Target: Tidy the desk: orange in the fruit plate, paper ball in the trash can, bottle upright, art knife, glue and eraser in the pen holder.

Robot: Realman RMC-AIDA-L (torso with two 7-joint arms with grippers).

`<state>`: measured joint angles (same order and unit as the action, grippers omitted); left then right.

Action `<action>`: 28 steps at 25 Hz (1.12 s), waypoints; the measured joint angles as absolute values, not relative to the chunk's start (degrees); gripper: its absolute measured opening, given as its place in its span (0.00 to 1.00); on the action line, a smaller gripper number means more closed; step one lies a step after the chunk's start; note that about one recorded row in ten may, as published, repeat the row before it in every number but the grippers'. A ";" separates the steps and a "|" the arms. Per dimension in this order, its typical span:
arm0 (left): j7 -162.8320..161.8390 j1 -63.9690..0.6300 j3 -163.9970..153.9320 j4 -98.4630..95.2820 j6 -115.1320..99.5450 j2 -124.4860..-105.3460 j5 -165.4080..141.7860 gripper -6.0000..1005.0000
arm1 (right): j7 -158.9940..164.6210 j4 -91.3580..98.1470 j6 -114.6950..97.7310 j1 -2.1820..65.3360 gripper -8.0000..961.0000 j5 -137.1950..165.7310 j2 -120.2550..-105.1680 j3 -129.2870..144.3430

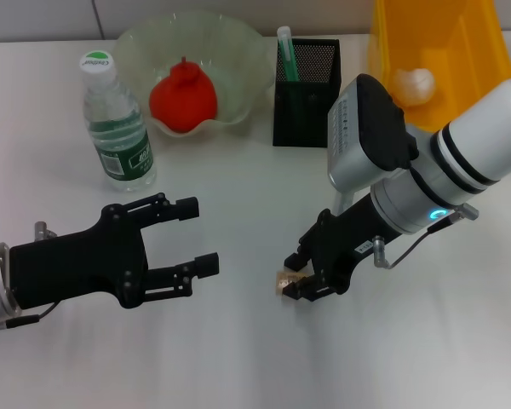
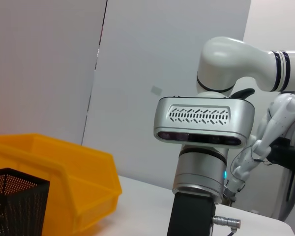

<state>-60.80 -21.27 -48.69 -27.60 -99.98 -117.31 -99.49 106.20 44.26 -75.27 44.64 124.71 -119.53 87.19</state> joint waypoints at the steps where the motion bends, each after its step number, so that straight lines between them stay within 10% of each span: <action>1: -60.80 -21.27 -48.69 -27.60 -99.98 -117.31 -99.49 0.80 | 106.19 44.28 -75.21 44.65 0.47 124.76 -119.53 87.19; 10: -60.82 -21.59 -48.59 -27.60 -99.93 -117.42 -99.32 0.80 | 106.47 44.78 -74.82 44.64 0.26 124.90 -119.42 86.48; 28: -60.90 -21.90 -48.51 -27.63 -100.29 -117.78 -99.22 0.80 | 113.47 56.26 -82.46 43.61 0.26 124.64 -118.30 50.50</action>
